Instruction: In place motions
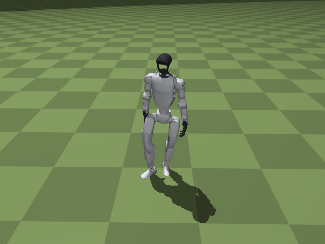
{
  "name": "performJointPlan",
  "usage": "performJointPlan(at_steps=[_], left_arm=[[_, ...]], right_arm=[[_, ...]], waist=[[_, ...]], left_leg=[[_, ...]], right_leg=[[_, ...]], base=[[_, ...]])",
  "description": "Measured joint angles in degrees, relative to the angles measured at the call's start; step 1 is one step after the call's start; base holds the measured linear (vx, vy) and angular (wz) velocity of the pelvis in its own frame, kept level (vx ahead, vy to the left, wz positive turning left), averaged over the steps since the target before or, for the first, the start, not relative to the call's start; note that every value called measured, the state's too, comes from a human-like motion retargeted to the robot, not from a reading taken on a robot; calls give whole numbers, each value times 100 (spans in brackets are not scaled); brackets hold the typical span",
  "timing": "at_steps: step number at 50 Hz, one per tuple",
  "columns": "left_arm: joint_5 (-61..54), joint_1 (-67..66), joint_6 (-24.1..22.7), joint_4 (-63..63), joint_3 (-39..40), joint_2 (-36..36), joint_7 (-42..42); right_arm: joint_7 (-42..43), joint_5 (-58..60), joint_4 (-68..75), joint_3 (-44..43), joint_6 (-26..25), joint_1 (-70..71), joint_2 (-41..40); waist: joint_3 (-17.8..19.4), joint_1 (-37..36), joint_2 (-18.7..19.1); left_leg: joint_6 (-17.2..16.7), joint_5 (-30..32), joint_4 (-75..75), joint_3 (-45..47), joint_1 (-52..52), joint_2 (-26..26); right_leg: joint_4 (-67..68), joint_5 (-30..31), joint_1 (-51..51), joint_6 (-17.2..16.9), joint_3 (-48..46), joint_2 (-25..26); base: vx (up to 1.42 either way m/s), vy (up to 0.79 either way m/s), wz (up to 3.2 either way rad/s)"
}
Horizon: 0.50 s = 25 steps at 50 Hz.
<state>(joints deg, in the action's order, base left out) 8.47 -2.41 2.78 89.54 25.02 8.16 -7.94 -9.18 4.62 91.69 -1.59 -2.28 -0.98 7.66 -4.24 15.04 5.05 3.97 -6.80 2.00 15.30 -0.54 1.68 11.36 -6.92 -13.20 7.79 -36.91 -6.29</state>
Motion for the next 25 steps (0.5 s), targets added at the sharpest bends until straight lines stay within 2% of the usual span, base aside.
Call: performJointPlan(at_steps=[4,7,8,10,11,12,15,21,25], left_arm=[[-163,-67,-27,21,137,14,63],[-198,-88,-47,99,194,3,152],[-201,-96,-52,117,209,-10,174],[-205,-106,-62,135,227,-35,178],[-202,-112,-61,135,220,-51,168],[-197,-111,-56,136,216,-66,155],[-183,-42,-28,131,197,-122,120],[-263,267,-17,-40,-155,-269,-77],[-75,433,-19,-308,-269,-360,-142]], right_arm=[[95,-40,69,-45,2,-112,48],[141,-11,138,-43,-13,-132,70],[149,4,153,-35,-20,-133,67],[133,28,165,-7,-42,-119,45],[113,39,154,7,-54,-115,19],[92,51,137,23,-68,-106,-10],[36,92,1,67,-91,-49,-121],[-21,278,-484,197,-4,17,-243],[16,298,-455,236,44,54,-218]], waist=[[-113,-179,224],[-233,-272,304],[-276,-283,298],[-360,-263,225],[-379,-188,177],[-405,-150,135],[-483,-231,105],[-156,424,302],[-270,413,305]], left_leg=[[-152,-149,44,834,26,-312],[-263,-243,62,1414,47,-433],[-297,-274,61,1595,50,-434],[-349,-328,72,1924,61,-355],[-371,-350,79,2023,88,-295],[-398,-371,91,2156,109,-248],[-504,-404,135,2718,106,-249],[-551,-400,124,2858,160,-394],[-644,-400,182,3197,139,-343]], right_leg=[[191,-459,566,-14,-2154,-213],[300,-502,785,-56,-2849,-263],[276,-408,819,-86,-2911,-282],[62,-112,920,-365,-3179,-301],[-139,340,916,-379,-3292,-293],[-299,655,871,-374,-3297,-279],[-332,733,500,-253,-2688,-277],[-529,911,391,-98,-2413,80],[-347,1126,15,-95,-1259,19]], base=[[-8,29,-202],[-10,27,-179],[-17,28,-163],[-17,22,-136],[-17,16,-111],[-22,16,-124],[-29,15,-146],[-33,12,-30],[-23,14,-69]])
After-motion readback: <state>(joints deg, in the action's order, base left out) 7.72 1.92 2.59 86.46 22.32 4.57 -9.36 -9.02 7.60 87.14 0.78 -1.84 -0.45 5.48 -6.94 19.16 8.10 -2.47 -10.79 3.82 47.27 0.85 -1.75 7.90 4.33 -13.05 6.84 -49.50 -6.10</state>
